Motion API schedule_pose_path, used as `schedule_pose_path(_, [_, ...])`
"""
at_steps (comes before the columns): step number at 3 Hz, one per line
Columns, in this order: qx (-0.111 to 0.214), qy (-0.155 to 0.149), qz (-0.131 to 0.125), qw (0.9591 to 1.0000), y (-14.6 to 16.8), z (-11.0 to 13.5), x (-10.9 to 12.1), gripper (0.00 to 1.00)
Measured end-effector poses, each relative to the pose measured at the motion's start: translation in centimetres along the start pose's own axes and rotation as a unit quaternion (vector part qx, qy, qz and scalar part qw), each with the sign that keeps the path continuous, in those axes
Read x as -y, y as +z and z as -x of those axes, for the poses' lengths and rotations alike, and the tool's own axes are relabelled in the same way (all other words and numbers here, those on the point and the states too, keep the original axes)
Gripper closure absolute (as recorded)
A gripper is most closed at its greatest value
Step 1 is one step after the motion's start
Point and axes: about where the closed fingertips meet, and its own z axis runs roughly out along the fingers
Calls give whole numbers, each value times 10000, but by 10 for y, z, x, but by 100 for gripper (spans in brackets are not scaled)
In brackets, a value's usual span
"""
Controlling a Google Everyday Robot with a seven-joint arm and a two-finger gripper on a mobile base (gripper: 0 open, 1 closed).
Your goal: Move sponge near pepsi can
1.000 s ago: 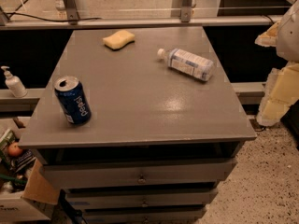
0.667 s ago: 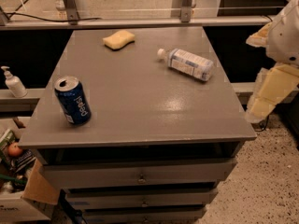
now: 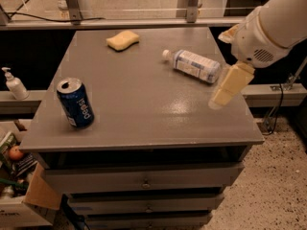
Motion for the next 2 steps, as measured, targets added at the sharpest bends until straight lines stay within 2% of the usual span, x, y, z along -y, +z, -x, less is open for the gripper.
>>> schedule_pose_path(1, [357,-10,-139,9993,34,24,33,0])
schedule_pose_path(2, [651,70,-87,9978,76,53,66,0])
